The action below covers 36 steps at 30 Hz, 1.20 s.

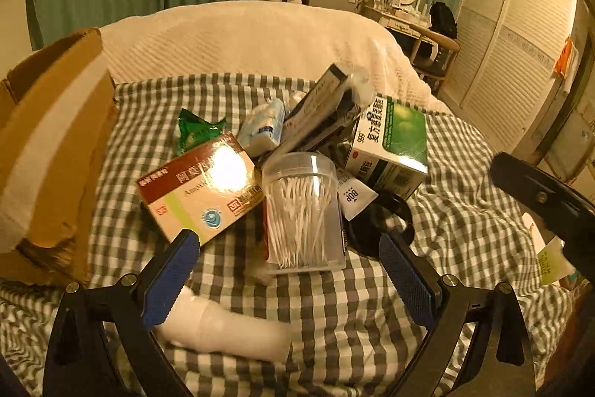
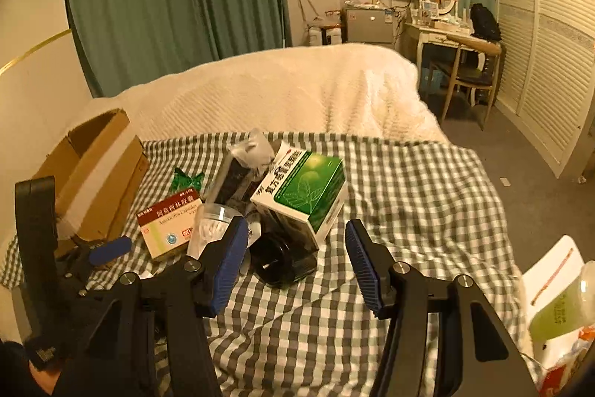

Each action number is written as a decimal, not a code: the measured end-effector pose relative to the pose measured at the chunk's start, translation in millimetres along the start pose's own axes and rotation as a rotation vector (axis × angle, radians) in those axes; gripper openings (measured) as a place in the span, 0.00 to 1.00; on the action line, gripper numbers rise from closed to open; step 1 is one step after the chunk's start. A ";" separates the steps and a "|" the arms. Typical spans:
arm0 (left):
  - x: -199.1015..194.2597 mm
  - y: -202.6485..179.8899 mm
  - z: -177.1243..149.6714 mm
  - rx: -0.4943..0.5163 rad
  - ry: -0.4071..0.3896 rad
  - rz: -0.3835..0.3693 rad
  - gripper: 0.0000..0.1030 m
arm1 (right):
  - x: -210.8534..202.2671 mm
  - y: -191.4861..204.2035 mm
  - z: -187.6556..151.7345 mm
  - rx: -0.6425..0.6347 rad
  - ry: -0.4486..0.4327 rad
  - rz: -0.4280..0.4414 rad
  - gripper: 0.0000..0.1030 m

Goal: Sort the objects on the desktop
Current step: 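Grasp the clear floss-pick jar with the left gripper while the right grasps a black item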

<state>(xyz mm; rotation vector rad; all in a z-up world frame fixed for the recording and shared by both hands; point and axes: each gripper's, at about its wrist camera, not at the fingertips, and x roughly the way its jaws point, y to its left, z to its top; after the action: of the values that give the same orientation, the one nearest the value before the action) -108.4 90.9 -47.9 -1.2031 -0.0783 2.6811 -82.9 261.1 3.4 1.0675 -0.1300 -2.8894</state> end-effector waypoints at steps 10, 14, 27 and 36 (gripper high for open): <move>31.4 -0.2 -9.7 0.015 -0.026 -0.007 0.97 | 73.8 -7.9 -20.8 0.017 0.009 0.073 0.52; 50.8 -4.8 -11.3 0.031 0.000 -0.010 0.97 | 96.3 -9.8 -30.0 -0.028 0.033 0.090 0.52; 82.4 -6.5 -15.5 0.015 0.097 -0.038 0.77 | 152.2 -26.1 -53.9 0.028 0.174 0.252 0.52; 71.1 -8.7 -17.6 0.014 0.070 -0.058 0.70 | 155.1 -34.4 -61.8 0.082 0.212 0.261 0.44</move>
<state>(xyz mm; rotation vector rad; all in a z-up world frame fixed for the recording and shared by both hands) -139.9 113.4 -110.7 -1.2696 -0.0826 2.5834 -161.2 278.6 -146.9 1.2577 -0.3511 -2.5430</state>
